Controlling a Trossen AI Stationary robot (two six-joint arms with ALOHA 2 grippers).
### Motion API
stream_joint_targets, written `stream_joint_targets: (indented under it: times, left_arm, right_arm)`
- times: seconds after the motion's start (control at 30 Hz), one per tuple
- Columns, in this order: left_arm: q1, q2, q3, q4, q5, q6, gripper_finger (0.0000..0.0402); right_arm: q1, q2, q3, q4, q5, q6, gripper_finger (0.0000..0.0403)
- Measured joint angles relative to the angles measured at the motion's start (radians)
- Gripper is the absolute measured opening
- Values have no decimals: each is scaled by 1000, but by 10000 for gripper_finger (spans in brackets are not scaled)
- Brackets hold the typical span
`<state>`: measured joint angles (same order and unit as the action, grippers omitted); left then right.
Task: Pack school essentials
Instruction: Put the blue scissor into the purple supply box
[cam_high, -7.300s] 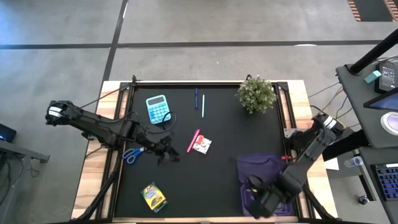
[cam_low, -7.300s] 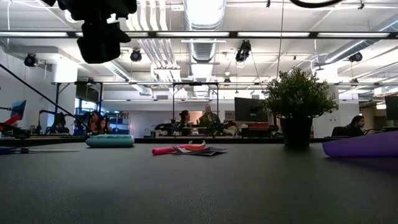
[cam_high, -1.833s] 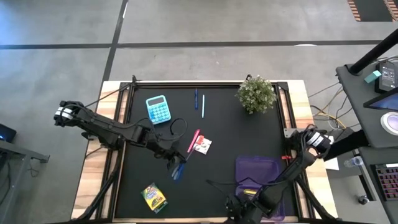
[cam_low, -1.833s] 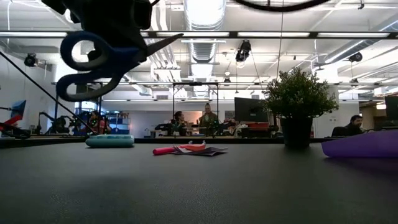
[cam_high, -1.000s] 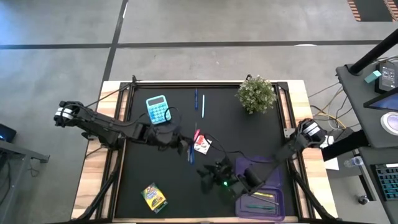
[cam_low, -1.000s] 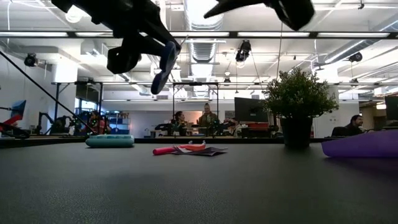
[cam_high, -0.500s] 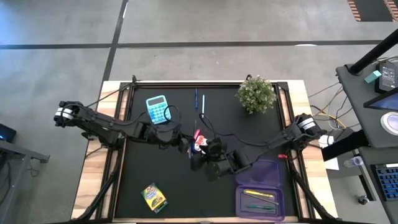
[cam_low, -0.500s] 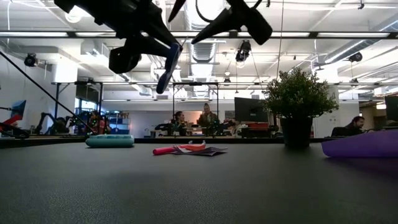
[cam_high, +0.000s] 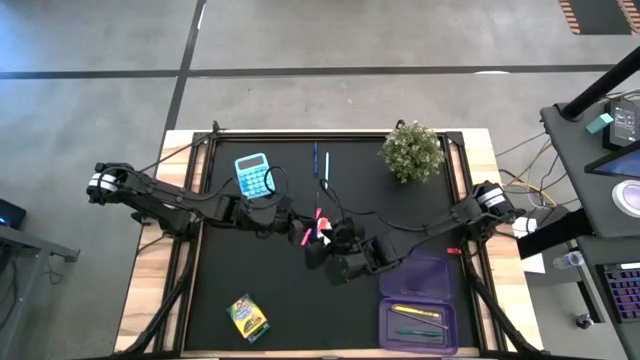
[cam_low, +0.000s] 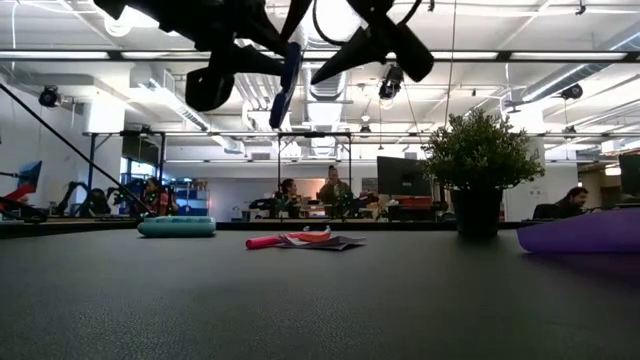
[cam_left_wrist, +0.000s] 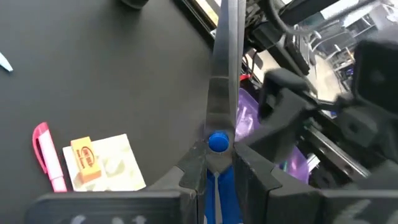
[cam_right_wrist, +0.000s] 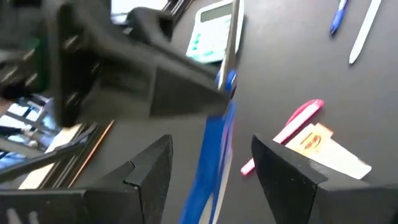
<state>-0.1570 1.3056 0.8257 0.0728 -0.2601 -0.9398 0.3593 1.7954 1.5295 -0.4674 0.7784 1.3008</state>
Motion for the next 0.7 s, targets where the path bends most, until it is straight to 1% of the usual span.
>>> stream_joint_targets:
  times: [0.1, 0.2, 0.53, 0.7]
  left_arm:
    - [0, 0, 0, 23, 2, 0, 40]
    - [0, 0, 0, 25, 7, 0, 40]
    - [0, 0, -2, 20, 6, 3, 39]
    - [-1, 0, -3, 18, 9, 12, 38]
  right_arm:
    - [-11, 0, 0, -5, -6, -1, 195]
    - [-19, 6, 0, -6, -29, -1, 168]
    - [-20, 7, -1, -13, -27, 0, 34]
    - [-20, 7, -1, -11, -46, 5, 29]
